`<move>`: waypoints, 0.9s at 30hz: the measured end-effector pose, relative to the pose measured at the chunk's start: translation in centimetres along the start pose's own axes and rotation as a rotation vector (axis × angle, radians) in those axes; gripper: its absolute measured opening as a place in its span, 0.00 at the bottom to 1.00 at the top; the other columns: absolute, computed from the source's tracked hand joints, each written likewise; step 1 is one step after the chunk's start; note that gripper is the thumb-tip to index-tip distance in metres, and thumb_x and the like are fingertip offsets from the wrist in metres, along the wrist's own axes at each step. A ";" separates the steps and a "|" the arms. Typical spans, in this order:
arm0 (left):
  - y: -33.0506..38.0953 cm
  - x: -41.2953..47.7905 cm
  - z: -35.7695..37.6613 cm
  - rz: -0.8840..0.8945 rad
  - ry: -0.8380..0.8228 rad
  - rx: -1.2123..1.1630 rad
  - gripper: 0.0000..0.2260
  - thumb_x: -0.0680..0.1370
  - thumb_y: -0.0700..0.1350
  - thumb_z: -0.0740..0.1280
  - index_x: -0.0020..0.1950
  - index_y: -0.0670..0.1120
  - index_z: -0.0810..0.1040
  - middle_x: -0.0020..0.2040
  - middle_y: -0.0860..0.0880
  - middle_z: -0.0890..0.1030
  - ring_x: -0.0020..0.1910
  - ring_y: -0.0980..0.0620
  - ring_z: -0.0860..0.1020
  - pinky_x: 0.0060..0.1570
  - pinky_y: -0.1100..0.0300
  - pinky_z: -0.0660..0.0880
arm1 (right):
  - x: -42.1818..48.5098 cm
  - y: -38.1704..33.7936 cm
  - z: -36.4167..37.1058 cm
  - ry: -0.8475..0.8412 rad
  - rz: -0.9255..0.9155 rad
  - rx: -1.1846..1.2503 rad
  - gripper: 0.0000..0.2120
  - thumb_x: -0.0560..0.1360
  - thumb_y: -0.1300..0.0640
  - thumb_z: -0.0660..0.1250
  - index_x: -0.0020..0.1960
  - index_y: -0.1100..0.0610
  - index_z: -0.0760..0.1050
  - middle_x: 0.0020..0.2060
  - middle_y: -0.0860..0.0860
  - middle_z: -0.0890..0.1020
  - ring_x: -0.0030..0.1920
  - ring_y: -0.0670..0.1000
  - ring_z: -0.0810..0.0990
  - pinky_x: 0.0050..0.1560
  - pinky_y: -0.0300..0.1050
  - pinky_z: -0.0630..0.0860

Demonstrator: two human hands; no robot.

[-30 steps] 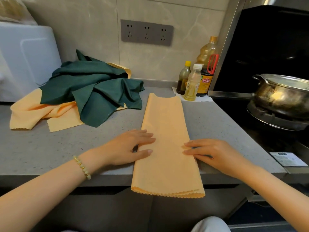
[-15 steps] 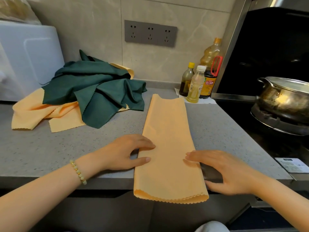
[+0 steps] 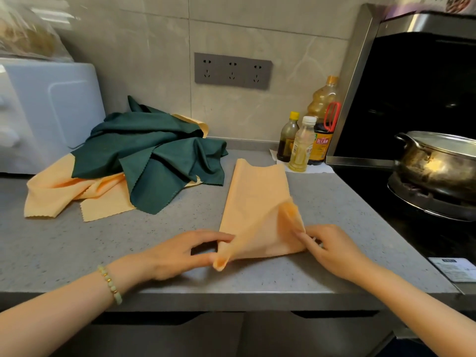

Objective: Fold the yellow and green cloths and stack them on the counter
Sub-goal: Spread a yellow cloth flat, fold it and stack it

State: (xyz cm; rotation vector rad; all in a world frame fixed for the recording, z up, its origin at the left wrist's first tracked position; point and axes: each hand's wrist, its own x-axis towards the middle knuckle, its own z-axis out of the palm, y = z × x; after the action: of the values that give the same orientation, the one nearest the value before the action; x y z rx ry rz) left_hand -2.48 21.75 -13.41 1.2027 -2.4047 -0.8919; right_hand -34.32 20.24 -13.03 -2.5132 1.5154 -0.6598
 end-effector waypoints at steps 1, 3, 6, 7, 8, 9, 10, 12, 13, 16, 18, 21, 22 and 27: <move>0.3 0.2 -0.2 0.003 0.037 -0.066 0.24 0.64 0.80 0.53 0.59 0.80 0.64 0.62 0.76 0.69 0.64 0.71 0.66 0.65 0.73 0.62 | 0.7 0.0 -0.1 -0.004 0.091 0.073 0.27 0.77 0.38 0.52 0.31 0.57 0.69 0.25 0.48 0.73 0.27 0.47 0.72 0.31 0.40 0.65; 0.4 1.1 -0.2 -0.005 0.132 -0.194 0.25 0.66 0.78 0.54 0.59 0.71 0.73 0.60 0.68 0.76 0.61 0.65 0.73 0.63 0.69 0.67 | 2.3 0.2 0.1 -0.009 0.230 0.181 0.23 0.79 0.44 0.56 0.31 0.58 0.68 0.23 0.49 0.73 0.24 0.47 0.74 0.29 0.37 0.68; 0.2 3.4 -0.2 -0.075 0.297 -0.147 0.20 0.72 0.66 0.65 0.52 0.52 0.80 0.45 0.56 0.83 0.45 0.59 0.79 0.52 0.60 0.75 | 4.8 0.5 0.6 0.035 0.350 0.224 0.22 0.80 0.47 0.58 0.30 0.56 0.64 0.22 0.49 0.69 0.20 0.44 0.71 0.25 0.34 0.66; 0.2 4.2 -0.1 -0.115 0.364 -0.097 0.15 0.75 0.59 0.67 0.46 0.47 0.80 0.38 0.54 0.81 0.37 0.57 0.77 0.45 0.60 0.75 | 5.5 0.5 0.8 0.051 0.381 0.205 0.22 0.80 0.49 0.58 0.30 0.55 0.63 0.22 0.49 0.68 0.21 0.46 0.70 0.26 0.37 0.65; 0.2 5.1 0.0 -0.171 0.416 -0.068 0.13 0.76 0.54 0.67 0.39 0.45 0.78 0.32 0.53 0.77 0.32 0.56 0.73 0.39 0.61 0.71 | 6.1 0.6 1.1 0.068 0.408 0.169 0.22 0.80 0.49 0.58 0.29 0.55 0.63 0.23 0.50 0.68 0.24 0.47 0.69 0.28 0.40 0.63; 0.3 5.6 -0.2 -0.230 0.441 -0.055 0.15 0.77 0.51 0.67 0.34 0.44 0.75 0.29 0.53 0.75 0.30 0.55 0.71 0.36 0.62 0.68 | 6.7 0.6 1.4 0.092 0.427 0.122 0.22 0.80 0.50 0.59 0.29 0.55 0.64 0.23 0.49 0.67 0.25 0.48 0.67 0.29 0.41 0.60; 0.3 6.2 -0.4 -0.289 0.435 -0.051 0.17 0.77 0.49 0.67 0.30 0.46 0.73 0.27 0.52 0.74 0.30 0.55 0.70 0.35 0.62 0.67 | 7.0 0.6 1.7 0.118 0.444 0.078 0.21 0.79 0.50 0.60 0.29 0.55 0.66 0.24 0.49 0.67 0.27 0.47 0.66 0.29 0.40 0.58; 0.3 6.9 -1.0 -0.380 0.376 -0.067 0.19 0.78 0.48 0.67 0.26 0.47 0.72 0.25 0.53 0.74 0.29 0.54 0.70 0.33 0.64 0.67 | 7.3 0.5 2.0 0.155 0.496 0.039 0.17 0.78 0.51 0.63 0.33 0.58 0.74 0.27 0.50 0.72 0.29 0.46 0.68 0.28 0.39 0.59; 0.3 7.0 -1.2 -0.417 0.347 -0.097 0.19 0.78 0.47 0.67 0.26 0.48 0.72 0.22 0.55 0.73 0.27 0.55 0.69 0.31 0.66 0.67 | 7.3 0.4 2.1 0.163 0.525 0.046 0.15 0.77 0.51 0.63 0.37 0.60 0.77 0.30 0.51 0.76 0.32 0.47 0.70 0.29 0.39 0.61; 0.7 6.8 -1.6 -0.505 0.246 -0.274 0.15 0.78 0.47 0.67 0.32 0.46 0.75 0.24 0.54 0.77 0.22 0.59 0.72 0.28 0.68 0.72 | 7.2 0.4 2.4 0.189 0.565 0.101 0.12 0.76 0.55 0.64 0.37 0.60 0.77 0.31 0.52 0.77 0.33 0.48 0.72 0.31 0.40 0.64; 1.3 6.6 -1.7 -0.559 0.168 -0.360 0.11 0.78 0.46 0.68 0.36 0.44 0.76 0.29 0.50 0.79 0.22 0.59 0.75 0.28 0.68 0.74 | 7.0 0.5 2.4 0.189 0.577 0.115 0.12 0.75 0.57 0.65 0.33 0.57 0.73 0.28 0.49 0.73 0.31 0.46 0.70 0.29 0.39 0.63; 1.9 6.7 -2.0 -0.643 0.166 -0.417 0.09 0.78 0.47 0.68 0.44 0.40 0.77 0.36 0.45 0.81 0.25 0.57 0.78 0.29 0.67 0.77 | 6.9 0.6 2.1 0.171 0.599 0.147 0.12 0.74 0.58 0.65 0.32 0.55 0.70 0.27 0.48 0.71 0.30 0.46 0.69 0.29 0.39 0.64; 2.1 6.8 -2.1 -0.666 0.181 -0.421 0.11 0.78 0.47 0.67 0.45 0.39 0.77 0.37 0.44 0.81 0.26 0.56 0.79 0.29 0.66 0.78 | 6.9 0.5 2.0 0.158 0.603 0.150 0.11 0.73 0.58 0.65 0.33 0.55 0.71 0.28 0.48 0.72 0.30 0.46 0.69 0.29 0.39 0.64; 2.9 7.6 -1.5 -0.590 0.311 0.276 0.17 0.78 0.52 0.65 0.59 0.40 0.69 0.50 0.45 0.79 0.48 0.47 0.79 0.41 0.58 0.74 | 7.4 0.5 1.9 0.108 0.632 0.145 0.06 0.73 0.56 0.66 0.39 0.54 0.71 0.33 0.48 0.74 0.33 0.46 0.71 0.30 0.39 0.65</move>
State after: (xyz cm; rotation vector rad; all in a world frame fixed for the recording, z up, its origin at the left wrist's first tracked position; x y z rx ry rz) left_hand -8.01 16.40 -10.39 2.0470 -1.9877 -0.4618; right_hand -30.97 13.40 -12.68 -1.7581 2.0593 -0.7595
